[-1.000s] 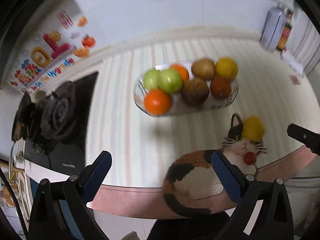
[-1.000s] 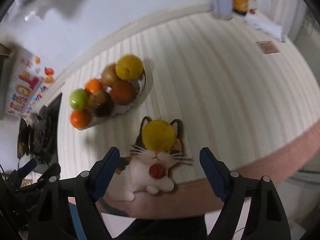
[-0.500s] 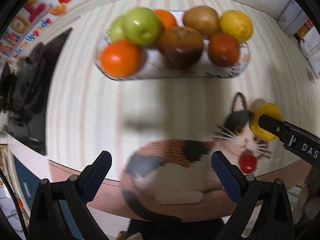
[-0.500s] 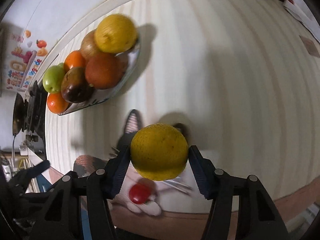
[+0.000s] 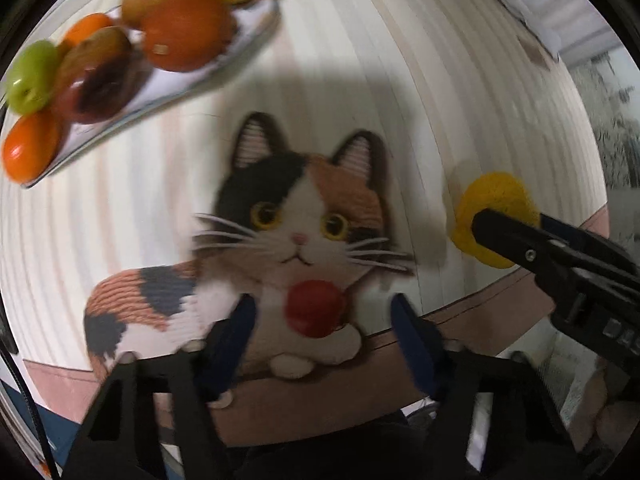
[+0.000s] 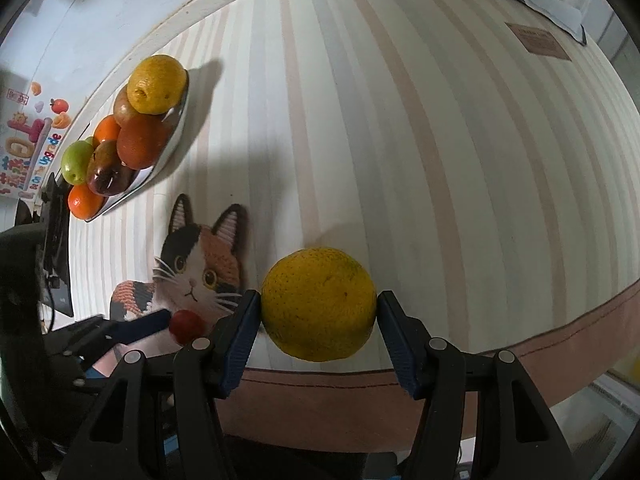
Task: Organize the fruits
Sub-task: 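Grasp the yellow pomelo with the right tool while the left tool grasps the small red fruit, then place the pomelo on the plate while the left tool places the red fruit there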
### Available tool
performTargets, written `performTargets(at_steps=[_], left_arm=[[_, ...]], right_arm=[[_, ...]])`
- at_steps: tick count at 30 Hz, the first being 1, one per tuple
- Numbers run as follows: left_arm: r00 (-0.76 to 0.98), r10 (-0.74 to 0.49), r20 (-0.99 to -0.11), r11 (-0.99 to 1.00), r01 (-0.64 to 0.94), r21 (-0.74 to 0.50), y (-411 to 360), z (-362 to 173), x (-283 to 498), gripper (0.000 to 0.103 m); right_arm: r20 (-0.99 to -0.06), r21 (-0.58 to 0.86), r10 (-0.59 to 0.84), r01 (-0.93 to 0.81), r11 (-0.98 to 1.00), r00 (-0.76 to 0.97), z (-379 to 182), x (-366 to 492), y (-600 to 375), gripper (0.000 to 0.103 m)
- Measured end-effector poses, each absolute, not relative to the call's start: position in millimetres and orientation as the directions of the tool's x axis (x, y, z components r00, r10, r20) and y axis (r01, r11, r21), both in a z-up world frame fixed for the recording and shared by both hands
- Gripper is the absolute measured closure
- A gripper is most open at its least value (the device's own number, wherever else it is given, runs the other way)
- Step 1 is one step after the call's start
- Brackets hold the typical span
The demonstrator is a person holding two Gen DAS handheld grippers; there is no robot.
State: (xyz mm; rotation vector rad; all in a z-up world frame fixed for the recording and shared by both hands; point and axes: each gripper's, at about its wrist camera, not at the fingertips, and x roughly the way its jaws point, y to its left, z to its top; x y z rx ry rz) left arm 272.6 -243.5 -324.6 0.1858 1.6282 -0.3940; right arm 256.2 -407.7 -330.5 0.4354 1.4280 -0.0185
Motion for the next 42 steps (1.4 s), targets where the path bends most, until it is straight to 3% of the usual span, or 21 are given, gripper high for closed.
performTargets(at_steps=[1,6,15,27,35,42], left_arm=[[-0.106,-0.108,-0.989,0.924,0.357,-0.139,-247.3,-328.4,270.2,0.056],[-0.060,-0.085,-0.995,0.915,0.391,-0.101,-259.1,-325.6,261.8,0.073],[-0.033,-0.104,-0.994,0.932,0.346,-0.109,-234.3,-320.5,264.8,0.074],[0.077,-0.196,-0.978,0.969,0.168,-0.181,-141.5,-252.9,298.5,0.074],[0.244,-0.225,-0.943,0.974,0.057,-0.218,-65.2,-184.9,342.7,0.074],[0.253,-0.181,-0.950,0.980,-0.039,-0.197,-11.4,-194.4,410.2,0.074]], right_arm=[[-0.957,0.279,0.244,0.272,0.921,0.156,-331.5,255.2,-408.7,0.041],[-0.957,0.276,0.238,0.268,0.923,0.165,-332.8,253.1,-409.5,0.041],[-0.953,0.278,0.234,0.252,0.927,0.192,-323.4,253.6,-407.3,0.041],[-0.920,0.338,0.297,0.136,0.931,0.254,-285.9,288.9,-370.2,0.041],[-0.868,0.391,0.361,0.022,0.920,0.339,-244.6,368.5,-313.0,0.041],[-0.883,0.358,0.354,-0.044,0.933,0.309,-248.0,444.0,-252.4,0.041]])
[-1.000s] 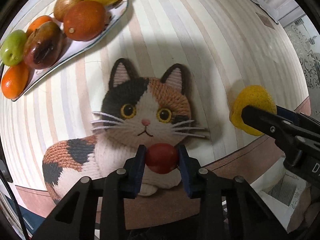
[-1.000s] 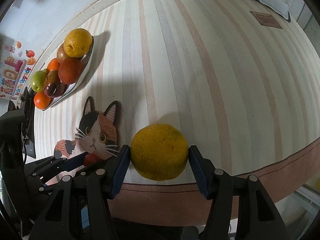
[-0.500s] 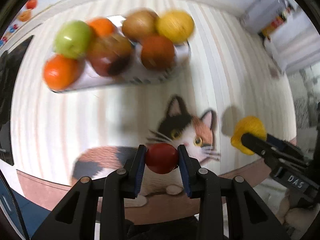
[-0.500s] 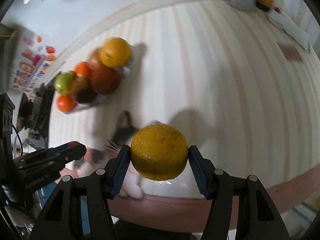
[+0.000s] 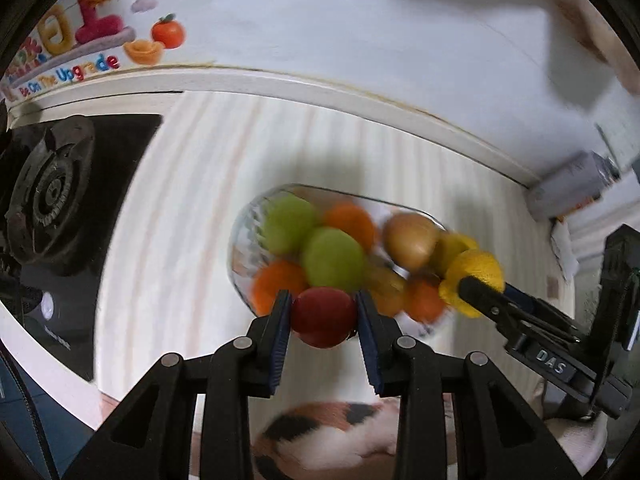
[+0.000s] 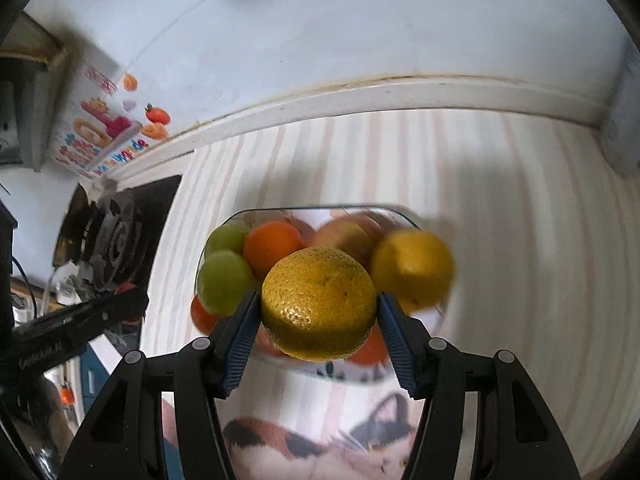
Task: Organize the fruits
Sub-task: 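Place the pomelo on the plate while the left tool places the red fruit there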
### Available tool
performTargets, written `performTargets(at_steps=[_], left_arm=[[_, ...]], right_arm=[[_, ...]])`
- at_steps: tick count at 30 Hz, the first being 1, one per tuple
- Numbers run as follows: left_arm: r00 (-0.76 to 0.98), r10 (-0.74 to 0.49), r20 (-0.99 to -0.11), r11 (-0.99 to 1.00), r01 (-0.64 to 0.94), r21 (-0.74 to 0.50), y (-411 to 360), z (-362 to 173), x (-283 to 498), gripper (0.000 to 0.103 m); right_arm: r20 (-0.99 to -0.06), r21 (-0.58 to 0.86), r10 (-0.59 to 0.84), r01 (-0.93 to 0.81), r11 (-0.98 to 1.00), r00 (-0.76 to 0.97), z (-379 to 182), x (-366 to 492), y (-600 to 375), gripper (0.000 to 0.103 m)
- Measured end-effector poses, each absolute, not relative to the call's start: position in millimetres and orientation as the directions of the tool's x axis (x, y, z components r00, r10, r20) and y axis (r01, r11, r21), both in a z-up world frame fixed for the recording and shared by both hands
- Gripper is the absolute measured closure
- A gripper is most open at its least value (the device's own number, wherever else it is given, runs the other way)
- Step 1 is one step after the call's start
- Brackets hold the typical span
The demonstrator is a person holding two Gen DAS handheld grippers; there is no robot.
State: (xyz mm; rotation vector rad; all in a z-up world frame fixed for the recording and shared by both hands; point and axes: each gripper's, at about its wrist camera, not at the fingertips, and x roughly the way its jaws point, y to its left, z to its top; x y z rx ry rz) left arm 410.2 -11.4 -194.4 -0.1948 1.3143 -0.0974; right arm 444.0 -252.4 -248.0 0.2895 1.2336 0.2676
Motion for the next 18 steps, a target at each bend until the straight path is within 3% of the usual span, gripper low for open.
performTargets(at_steps=[11,18], left_arm=[[0.071,-0.199,-0.977,0.971,-0.121,-0.207,22.7,-278.3,471.5,0.073],[0.014,-0.233,-0.972,0.962,-0.144,-0.233,28.3,-303.5,472.9,0.073]], right_arm=[[-0.915,0.322,0.326,-0.057,0.945,0.239,-270.2,473.2,-219.4,0.041],[-0.900,0.387,0.384,-0.023,0.922,0.205,-275.3,470.9,-220.3,0.041]])
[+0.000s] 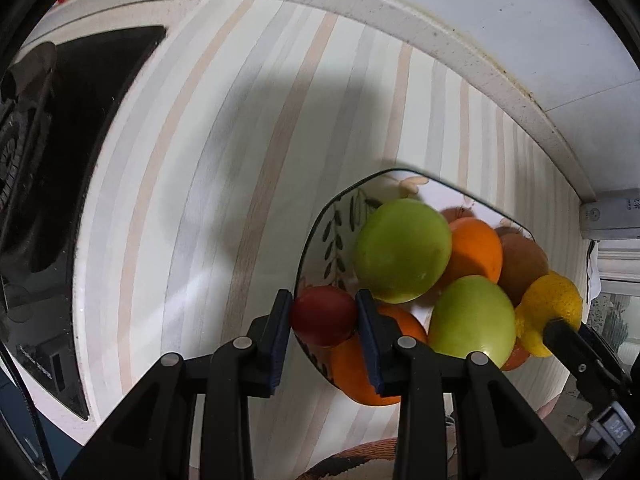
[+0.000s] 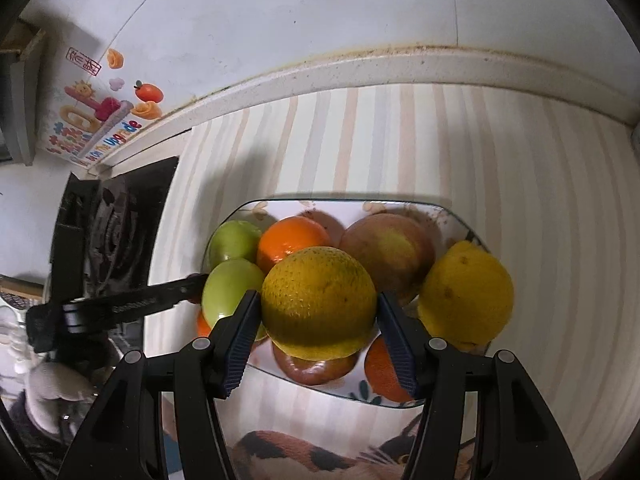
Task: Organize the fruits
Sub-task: 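Place the pomelo on the plate while the left tool places the red fruit there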
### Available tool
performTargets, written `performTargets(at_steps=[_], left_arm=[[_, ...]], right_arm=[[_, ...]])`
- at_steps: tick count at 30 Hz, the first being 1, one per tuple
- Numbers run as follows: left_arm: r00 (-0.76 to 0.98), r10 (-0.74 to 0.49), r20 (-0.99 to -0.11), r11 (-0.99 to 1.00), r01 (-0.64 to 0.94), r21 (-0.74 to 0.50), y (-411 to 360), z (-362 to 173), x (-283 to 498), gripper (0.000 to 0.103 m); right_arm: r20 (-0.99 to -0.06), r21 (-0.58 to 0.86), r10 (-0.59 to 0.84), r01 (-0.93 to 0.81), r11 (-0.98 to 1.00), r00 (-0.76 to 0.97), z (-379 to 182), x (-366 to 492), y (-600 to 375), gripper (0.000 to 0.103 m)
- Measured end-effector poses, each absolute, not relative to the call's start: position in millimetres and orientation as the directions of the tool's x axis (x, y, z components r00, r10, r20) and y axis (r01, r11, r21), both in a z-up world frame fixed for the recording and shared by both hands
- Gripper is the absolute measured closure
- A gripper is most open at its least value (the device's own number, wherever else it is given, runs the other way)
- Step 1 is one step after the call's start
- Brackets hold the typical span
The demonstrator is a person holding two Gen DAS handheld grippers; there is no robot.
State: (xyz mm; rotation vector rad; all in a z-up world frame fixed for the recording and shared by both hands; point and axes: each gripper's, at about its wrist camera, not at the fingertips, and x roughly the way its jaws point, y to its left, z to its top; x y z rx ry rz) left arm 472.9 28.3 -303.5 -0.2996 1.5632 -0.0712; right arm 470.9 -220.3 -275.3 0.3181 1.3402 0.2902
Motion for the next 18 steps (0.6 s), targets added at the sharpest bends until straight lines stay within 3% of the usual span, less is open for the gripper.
performTargets(at_steps=[12,18], left_arm=[[-0.012,-0.230,-0.973,0.964,-0.143,-0.226,24.6,-312.6,475.5,0.071],[-0.009,-0.210,-0.978,0.968,-0.139,-0.207,21.7,-311.6,479.6,0.064]], right_arm=[[-0.912,0.370,0.367,-0.021,0.929,0.181,-279.4,478.4,-211.9,0.039],[-0.914,0.370,0.363,0.000,0.929,0.181,-276.5,478.2,-215.8,0.029]])
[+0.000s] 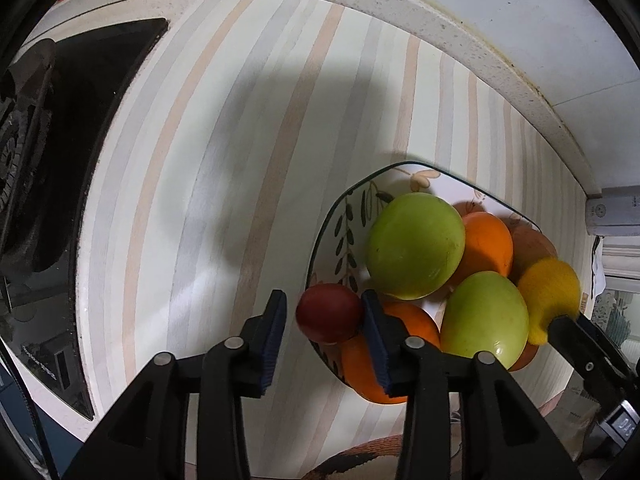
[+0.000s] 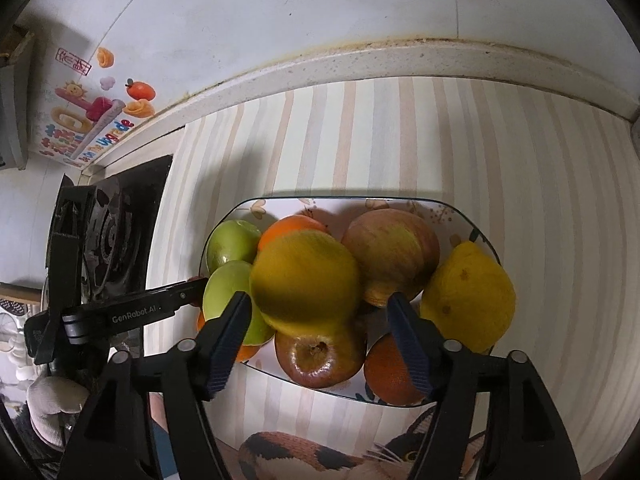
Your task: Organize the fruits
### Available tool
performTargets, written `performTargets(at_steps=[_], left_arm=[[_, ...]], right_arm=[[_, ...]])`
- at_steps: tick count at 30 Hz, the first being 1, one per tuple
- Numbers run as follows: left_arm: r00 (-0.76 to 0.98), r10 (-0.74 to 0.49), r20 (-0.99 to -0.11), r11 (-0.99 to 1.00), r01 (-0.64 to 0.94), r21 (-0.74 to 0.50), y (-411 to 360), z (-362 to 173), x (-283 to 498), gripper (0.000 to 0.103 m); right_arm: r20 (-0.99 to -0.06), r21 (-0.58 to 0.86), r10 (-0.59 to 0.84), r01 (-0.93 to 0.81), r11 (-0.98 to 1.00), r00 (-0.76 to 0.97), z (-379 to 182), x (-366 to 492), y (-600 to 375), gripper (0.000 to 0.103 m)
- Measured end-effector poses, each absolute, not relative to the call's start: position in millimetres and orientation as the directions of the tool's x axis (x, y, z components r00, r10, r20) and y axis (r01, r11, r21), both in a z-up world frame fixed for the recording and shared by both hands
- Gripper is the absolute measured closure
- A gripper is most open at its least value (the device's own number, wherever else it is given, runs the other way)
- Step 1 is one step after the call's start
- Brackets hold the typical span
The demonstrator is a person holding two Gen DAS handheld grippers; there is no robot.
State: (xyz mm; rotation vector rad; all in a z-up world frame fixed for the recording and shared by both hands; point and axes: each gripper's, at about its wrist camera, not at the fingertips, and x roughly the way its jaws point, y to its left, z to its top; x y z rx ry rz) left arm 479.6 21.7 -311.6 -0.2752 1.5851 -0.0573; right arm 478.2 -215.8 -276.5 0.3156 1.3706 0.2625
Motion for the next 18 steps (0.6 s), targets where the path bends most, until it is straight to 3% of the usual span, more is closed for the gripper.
performTargets(at_steps=[5,10,12,14,18], left_arm=[[0.018,-0.183,-0.983,0.975,-0.124,-0.184,18.7,-306.0,479.1,0.046],[0.044,-0.157,-0.987,0.981,-0.107,-0.161,16.9,-298.4,478.3,0.043],[0.063,-0.147,-0.987,0.983,-0.104,-0.153,16.1,-291.8,476.0,0.030],[0.091,-0.131,-0.987,0.985,-0.102,-0.140,14.4,-281.8,471.3,0.013],[0.149,-0.094,-0.984,0.989,-0.101,-0.109,10.3,-257.3,456.8,0.006]], right_arm=[[-0.911,0.375,0.367,0.007,0.927,0.186,-269.4,478.1,-221.3,0.028],[-0.909,0.368,0.360,0.000,0.930,0.209,-253.3,474.9,-228.7,0.026],[-0.923,0.316,0.307,0.002,0.949,0.231,-244.0,472.0,-232.5,0.010],[-0.936,0.251,0.245,-0.010,0.968,0.251,-235.2,467.0,-234.0,0.007],[-0.951,0.095,0.095,-0.016,0.995,0.293,-221.6,447.4,-238.2,0.007]])
